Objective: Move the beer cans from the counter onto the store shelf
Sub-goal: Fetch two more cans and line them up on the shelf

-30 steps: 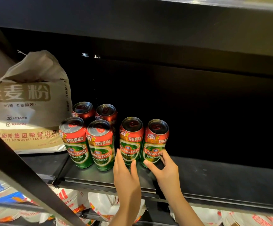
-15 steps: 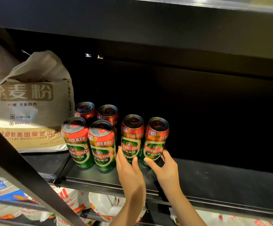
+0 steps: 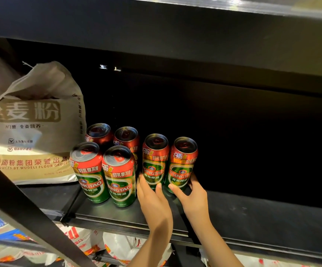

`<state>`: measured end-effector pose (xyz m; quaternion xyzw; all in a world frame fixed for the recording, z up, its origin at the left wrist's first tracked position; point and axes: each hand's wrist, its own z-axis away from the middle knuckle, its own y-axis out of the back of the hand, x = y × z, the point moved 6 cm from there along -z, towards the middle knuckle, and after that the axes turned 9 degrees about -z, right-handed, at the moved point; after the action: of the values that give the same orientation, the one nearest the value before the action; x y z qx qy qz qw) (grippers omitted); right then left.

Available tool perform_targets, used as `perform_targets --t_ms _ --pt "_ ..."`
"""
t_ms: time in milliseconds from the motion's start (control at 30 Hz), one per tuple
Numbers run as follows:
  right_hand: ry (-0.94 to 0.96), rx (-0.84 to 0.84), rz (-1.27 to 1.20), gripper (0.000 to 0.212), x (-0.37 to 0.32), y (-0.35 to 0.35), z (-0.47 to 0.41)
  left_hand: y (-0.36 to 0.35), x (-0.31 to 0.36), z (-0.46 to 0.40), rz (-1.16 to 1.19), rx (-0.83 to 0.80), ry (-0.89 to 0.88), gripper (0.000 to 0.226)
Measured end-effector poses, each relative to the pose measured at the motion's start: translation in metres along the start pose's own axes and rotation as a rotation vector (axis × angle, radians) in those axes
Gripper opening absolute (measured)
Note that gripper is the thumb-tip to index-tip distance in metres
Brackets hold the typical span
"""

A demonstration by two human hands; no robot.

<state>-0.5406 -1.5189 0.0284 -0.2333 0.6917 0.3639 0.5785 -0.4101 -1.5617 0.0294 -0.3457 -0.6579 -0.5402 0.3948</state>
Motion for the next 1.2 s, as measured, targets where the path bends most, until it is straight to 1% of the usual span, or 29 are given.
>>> perform_targets --t_ms 167,333,500,600,800,1067,1200 --pt "0.041 -0.013 -0.009 0.045 0.0 0.0 0.0 0.002 0.001 0.0 0.026 -0.01 -0.055 0.055" --pt "0.067 -0.017 -0.018 0.047 0.002 0.0 -0.001 0.004 0.002 0.005 0.062 -0.058 -0.063 0.058" --pt "0.084 -0.025 -0.042 0.047 -0.001 0.0 0.0 0.007 0.005 0.011 0.047 -0.086 -0.139 0.066" --pt "0.096 -0.033 -0.052 0.045 -0.001 0.001 0.001 0.009 0.002 0.017 0.056 -0.106 -0.143 0.07" --pt "0.122 -0.037 0.022 0.039 0.003 0.002 0.001 0.013 -0.001 0.02 0.065 -0.128 -0.138 0.072" --pt "0.111 -0.034 0.071 0.045 0.002 0.0 0.0 0.015 0.004 0.02 0.029 -0.181 -0.189 0.079" --pt "0.048 -0.046 0.086 0.048 -0.003 -0.001 0.004 0.019 0.006 0.022 0.019 -0.268 -0.194 0.081"
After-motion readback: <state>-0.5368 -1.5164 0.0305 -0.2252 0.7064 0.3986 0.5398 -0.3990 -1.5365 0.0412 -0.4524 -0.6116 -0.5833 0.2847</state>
